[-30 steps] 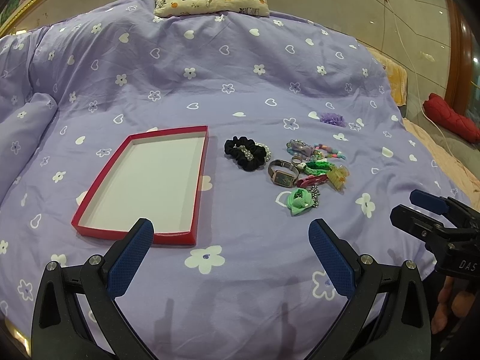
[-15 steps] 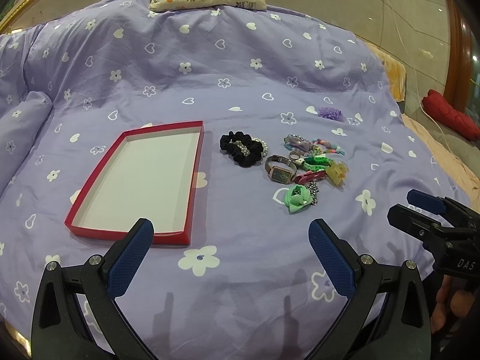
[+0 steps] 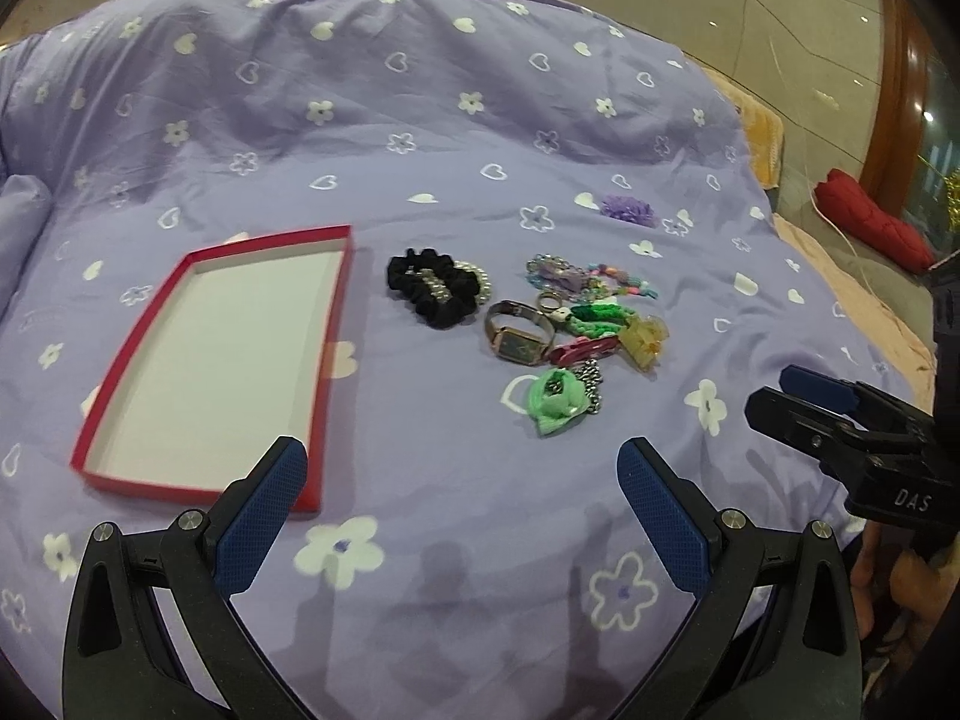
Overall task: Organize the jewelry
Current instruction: 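Grasp the mint-green bow hair tie with the left tool while the right tool grasps the yellow claw clip, then carry the hair tie and claw clip into the red tray and open both tools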
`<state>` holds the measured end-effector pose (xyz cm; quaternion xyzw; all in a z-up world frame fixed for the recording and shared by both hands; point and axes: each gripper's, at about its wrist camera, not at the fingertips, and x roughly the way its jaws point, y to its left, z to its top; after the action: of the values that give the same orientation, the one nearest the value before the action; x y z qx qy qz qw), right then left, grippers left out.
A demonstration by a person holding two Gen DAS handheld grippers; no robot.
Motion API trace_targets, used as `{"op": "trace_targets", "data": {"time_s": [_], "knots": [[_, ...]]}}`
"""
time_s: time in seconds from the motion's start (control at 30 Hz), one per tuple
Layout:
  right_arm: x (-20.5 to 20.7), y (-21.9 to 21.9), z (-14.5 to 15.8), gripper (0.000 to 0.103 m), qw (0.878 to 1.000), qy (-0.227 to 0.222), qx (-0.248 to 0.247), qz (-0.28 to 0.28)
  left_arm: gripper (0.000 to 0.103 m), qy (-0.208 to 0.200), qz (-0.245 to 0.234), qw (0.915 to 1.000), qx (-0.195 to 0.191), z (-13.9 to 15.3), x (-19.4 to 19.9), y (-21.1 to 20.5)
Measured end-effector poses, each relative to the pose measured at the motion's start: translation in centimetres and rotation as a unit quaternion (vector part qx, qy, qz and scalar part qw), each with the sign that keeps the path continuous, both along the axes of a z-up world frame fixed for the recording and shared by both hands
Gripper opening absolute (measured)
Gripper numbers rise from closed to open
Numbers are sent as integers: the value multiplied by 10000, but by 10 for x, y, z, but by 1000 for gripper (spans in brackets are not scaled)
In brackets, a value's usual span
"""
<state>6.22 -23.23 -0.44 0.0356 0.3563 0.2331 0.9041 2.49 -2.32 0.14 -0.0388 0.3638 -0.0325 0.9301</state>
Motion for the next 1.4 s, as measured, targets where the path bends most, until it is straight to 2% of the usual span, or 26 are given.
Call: {"op": "trace_targets", "data": {"time_s": [0.27, 0.53, 0.63, 0.7, 0.8, 0.83, 0.9, 0.97, 1.07, 1.4], "knots": [[39, -8, -11, 68, 9993, 350, 99, -83, 100, 250, -356, 9989, -159, -10, 39, -10], [83, -1, -27, 58, 9981, 608, -74, -6, 97, 657, -900, 9934, -284, -34, 74, -27], [97, 3, -36, 55, 9972, 732, -144, 18, 87, 821, -1020, 9908, -335, -45, 86, -30], [104, 5, -41, 49, 9967, 796, -161, 49, 79, 904, -1066, 9894, -389, -52, 91, -31], [112, 10, -46, 47, 9962, 838, -221, 82, 65, 1042, -1124, 9869, -505, -60, 99, -31], [114, 11, -47, 46, 9960, 853, -242, 91, 58, 1074, -1158, 9858, -564, -62, 101, -31], [118, 13, -51, 38, 9955, 895, -312, 89, 46, 1115, -1241, 9838, -652, -65, 102, -32], [120, 13, -55, 29, 9951, 917, -367, 57, 28, 1139, -1350, 9815, -735, -66, 103, -33], [118, 9, -56, 29, 9954, 908, -302, 37, 19, 1105, -1464, 9803, -738, -65, 101, -35], [97, 4, -37, 29, 9967, 805, 40, 37, 15, 870, -1362, 9831, -855, -50, 84, -23]]}}
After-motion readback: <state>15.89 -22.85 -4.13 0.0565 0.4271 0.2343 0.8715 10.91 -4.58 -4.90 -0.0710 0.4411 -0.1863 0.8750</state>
